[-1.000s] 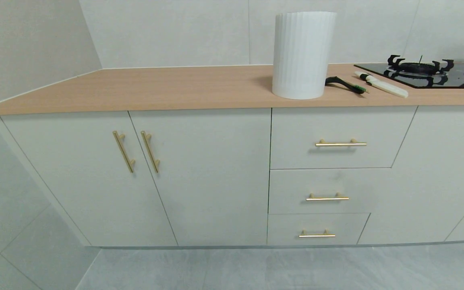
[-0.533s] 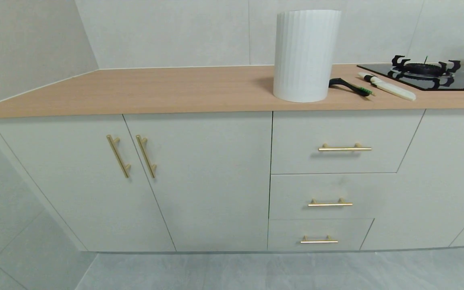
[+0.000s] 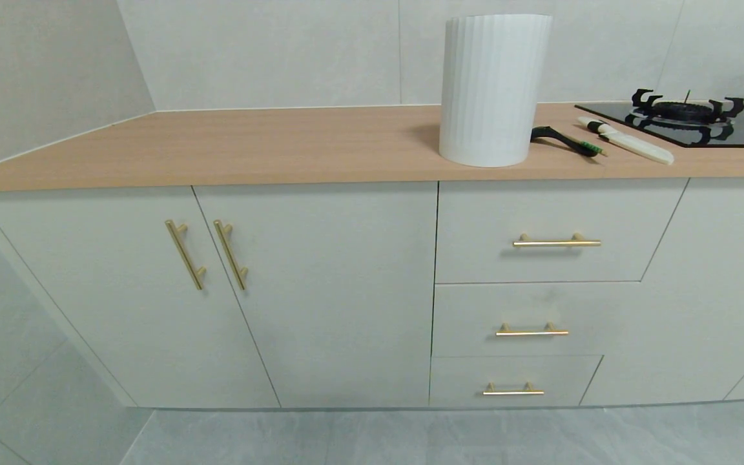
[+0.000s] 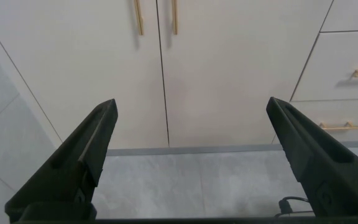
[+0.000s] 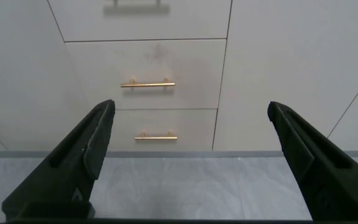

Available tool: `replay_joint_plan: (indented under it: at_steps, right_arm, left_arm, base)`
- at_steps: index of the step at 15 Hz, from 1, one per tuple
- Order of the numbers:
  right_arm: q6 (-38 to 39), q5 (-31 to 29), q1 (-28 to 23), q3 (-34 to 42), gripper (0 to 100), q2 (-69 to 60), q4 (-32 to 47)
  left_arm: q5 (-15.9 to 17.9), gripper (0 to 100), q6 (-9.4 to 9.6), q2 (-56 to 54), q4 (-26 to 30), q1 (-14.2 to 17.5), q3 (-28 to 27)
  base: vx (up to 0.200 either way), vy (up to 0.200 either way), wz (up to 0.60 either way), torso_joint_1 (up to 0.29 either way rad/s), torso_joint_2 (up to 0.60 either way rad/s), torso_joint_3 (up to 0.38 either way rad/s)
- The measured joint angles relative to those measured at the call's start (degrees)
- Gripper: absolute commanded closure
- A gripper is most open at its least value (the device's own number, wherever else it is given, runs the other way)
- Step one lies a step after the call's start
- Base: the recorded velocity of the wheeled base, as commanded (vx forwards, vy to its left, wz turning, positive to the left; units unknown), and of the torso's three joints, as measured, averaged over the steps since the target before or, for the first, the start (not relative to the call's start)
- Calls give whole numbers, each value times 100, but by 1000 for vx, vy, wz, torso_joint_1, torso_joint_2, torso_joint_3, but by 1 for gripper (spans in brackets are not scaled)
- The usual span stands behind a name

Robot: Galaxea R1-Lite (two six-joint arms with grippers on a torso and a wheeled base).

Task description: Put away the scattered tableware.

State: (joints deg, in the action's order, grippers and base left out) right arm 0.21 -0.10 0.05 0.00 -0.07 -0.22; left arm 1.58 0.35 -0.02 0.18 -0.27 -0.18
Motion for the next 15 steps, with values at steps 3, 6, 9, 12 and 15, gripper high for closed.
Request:
replay_joint_plan:
  at_steps: [3,6,9,12,15]
  right_arm:
    - [-11,7,2,0,0,0,-2]
    - [-11,15,5,0,0,0,-2]
    - [-11,17,0,0,0,0,-2]
    - [9,7,0,-82,0,0,-199]
    - [28,107,6,-413,0,137,-191]
  left_arm:
    - [0,0,0,2,0,0,0]
    - [2,0,0,0,0,0,0]
    - [0,0,-2,0,0,0,0]
    - [0,0,-2,0,0,0,0]
    - [0,0,0,0,0,0,0]
  base:
    - [0,0,0,0,0,0]
    - [0,0,0,0,0,0]
    - [0,0,0,0,0,0]
    - [0,0,0,0,0,0]
    - [0,0,0,0,0,0]
